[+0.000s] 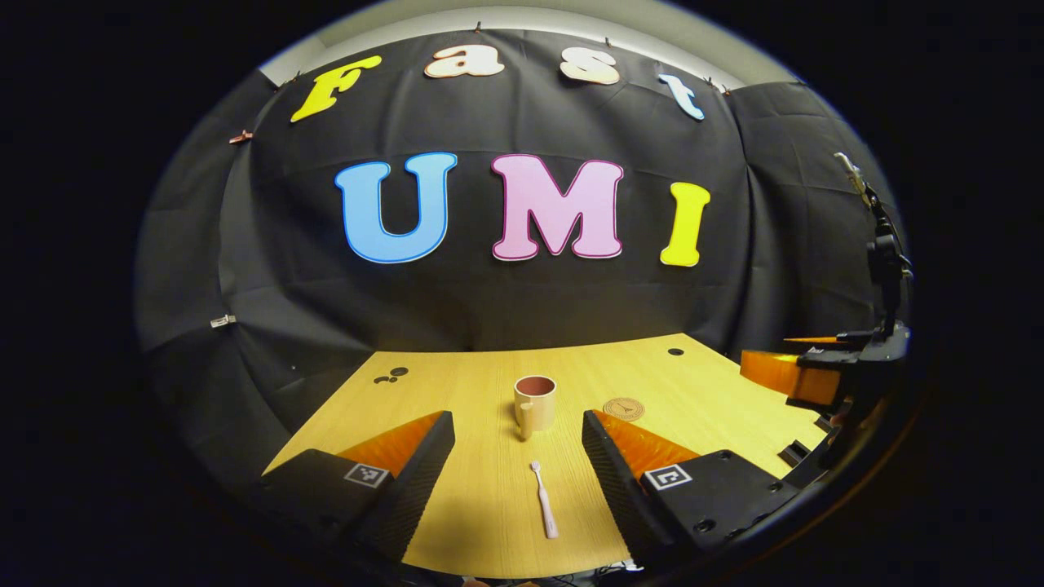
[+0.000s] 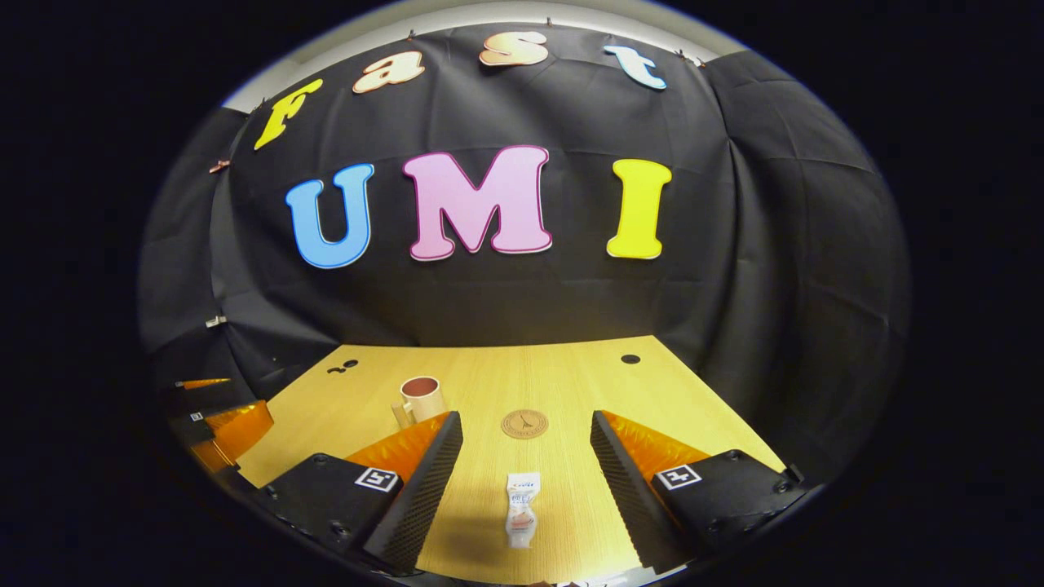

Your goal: Put the toothbrush and toothpaste on the desktop into the cup, then pick up the cup and place it on the coaster on the desktop.

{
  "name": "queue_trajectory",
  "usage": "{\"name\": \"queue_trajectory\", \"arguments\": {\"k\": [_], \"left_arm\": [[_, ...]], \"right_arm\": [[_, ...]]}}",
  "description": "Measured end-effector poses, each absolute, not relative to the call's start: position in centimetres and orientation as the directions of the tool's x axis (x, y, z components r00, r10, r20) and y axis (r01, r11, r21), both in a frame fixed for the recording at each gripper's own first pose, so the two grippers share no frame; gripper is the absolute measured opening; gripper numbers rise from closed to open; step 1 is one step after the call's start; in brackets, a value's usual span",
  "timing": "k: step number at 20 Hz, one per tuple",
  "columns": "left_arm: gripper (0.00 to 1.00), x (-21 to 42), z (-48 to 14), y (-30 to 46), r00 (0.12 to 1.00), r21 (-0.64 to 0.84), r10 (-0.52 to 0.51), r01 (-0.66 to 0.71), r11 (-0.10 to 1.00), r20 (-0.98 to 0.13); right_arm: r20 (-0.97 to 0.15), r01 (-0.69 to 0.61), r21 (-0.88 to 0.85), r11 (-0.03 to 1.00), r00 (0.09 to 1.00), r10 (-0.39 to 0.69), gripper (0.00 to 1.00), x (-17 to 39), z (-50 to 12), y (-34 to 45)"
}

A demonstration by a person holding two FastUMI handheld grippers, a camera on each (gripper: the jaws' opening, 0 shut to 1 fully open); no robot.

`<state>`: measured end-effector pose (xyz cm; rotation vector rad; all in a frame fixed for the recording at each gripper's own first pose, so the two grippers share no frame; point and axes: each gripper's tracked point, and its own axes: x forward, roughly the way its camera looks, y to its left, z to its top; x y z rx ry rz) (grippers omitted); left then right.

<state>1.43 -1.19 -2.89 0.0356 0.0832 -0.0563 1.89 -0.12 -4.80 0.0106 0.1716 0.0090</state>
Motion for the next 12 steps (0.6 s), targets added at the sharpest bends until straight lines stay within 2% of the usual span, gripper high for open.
{"name": "queue_trajectory", "arguments": {"k": [5,12], "left_arm": [[0.98,1.6,-3.9,-1.3,0.991,0.042,-0.066,0.072,0.997,-0.119],[0.98,2.3,-5.4,-0.6,0.982,0.014,-0.049,0.053,0.999,-0.182]], "right_arm": [[-0.231,-0.020,0.017,1.000,0.973,0.023,0.97,2.9,-6.3,0.6],[-0.427,-0.036,0.043,0.998,0.903,0.051,0.97,5.0,-12.4,1.3]]}}
